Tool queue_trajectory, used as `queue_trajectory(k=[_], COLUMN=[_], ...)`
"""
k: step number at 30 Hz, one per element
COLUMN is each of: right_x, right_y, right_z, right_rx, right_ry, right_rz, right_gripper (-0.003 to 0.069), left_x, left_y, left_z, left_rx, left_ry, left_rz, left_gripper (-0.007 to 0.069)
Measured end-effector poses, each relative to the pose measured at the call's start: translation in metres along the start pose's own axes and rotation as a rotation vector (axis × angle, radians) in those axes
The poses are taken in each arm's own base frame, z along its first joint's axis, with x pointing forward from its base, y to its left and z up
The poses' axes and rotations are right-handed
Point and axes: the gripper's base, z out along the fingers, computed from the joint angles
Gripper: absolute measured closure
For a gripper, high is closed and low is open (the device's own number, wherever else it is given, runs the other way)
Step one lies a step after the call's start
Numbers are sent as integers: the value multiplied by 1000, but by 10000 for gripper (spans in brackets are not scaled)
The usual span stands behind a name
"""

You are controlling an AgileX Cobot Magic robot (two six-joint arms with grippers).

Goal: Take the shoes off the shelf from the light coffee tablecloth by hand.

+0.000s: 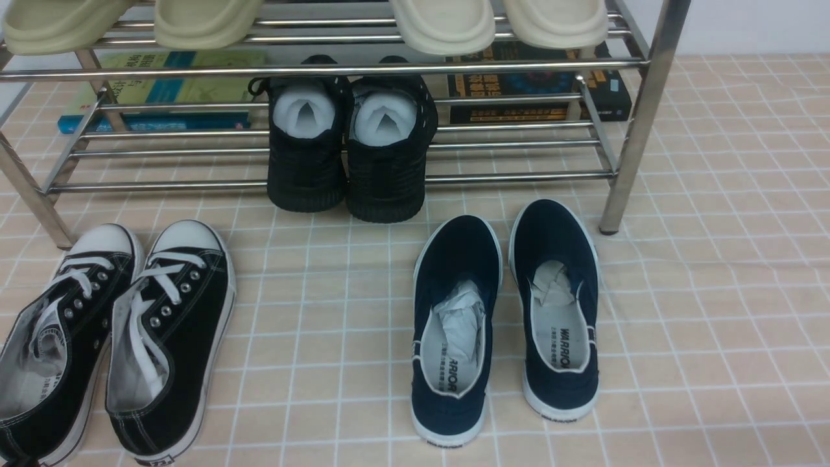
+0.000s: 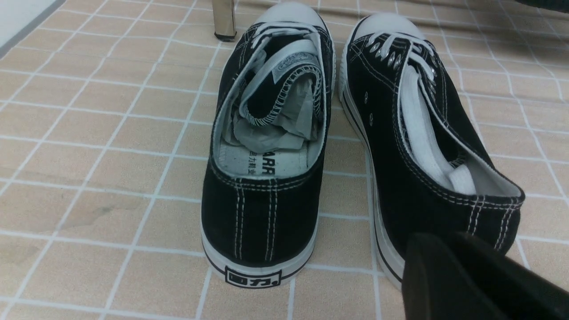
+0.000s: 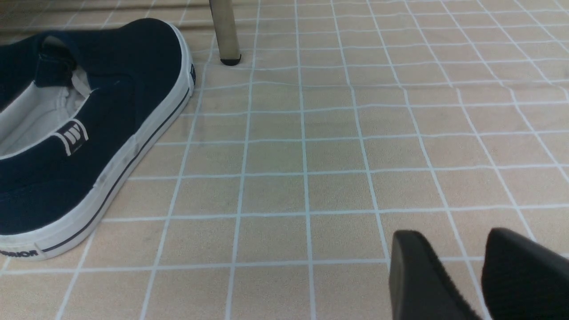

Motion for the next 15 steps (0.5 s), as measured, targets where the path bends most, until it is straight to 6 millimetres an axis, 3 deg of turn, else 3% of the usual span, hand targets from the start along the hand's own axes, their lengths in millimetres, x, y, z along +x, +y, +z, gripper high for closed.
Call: queue_trajectory(k=[15], right_x=[0], right_y=[0], right_z=[0], right_rx=[0], right_ry=[0], right_rz=[0], right_gripper=[419], left_x=[0], left_y=[2], left_z=[0], left_rx=[-21], left_ry=[-3], left_rz=[50], left_gripper=[538])
